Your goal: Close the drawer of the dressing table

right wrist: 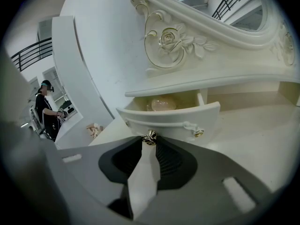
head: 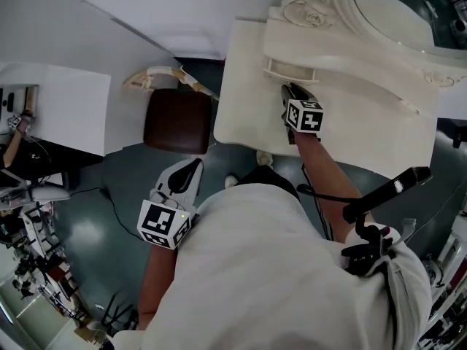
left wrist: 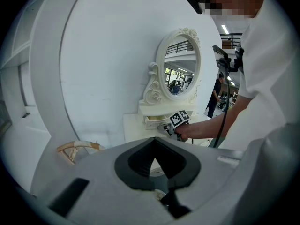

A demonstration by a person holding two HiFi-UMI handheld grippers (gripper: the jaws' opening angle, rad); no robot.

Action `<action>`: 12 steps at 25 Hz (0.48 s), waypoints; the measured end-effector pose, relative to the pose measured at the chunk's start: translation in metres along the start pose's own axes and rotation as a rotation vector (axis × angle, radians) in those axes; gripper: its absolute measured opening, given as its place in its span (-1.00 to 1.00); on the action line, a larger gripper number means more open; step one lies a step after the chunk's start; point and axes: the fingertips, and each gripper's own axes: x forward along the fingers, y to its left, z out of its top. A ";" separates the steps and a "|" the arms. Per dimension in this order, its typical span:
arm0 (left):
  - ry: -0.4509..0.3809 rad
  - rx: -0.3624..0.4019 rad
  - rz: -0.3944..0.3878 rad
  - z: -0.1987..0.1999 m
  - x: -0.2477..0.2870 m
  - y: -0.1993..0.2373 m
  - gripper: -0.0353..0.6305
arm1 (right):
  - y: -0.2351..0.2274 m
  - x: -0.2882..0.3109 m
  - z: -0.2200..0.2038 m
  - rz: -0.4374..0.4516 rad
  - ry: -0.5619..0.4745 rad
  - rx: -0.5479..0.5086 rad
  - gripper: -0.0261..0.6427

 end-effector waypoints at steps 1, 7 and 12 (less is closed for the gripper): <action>0.001 0.001 -0.001 0.001 0.001 0.000 -0.88 | -0.001 0.000 0.001 0.000 0.000 0.001 -0.64; 0.008 0.002 0.000 0.005 0.010 0.001 -0.88 | -0.006 0.009 0.010 0.008 -0.002 0.003 -0.64; 0.011 0.000 0.005 0.012 0.014 0.002 -0.88 | -0.011 0.013 0.018 0.009 0.000 -0.003 -0.64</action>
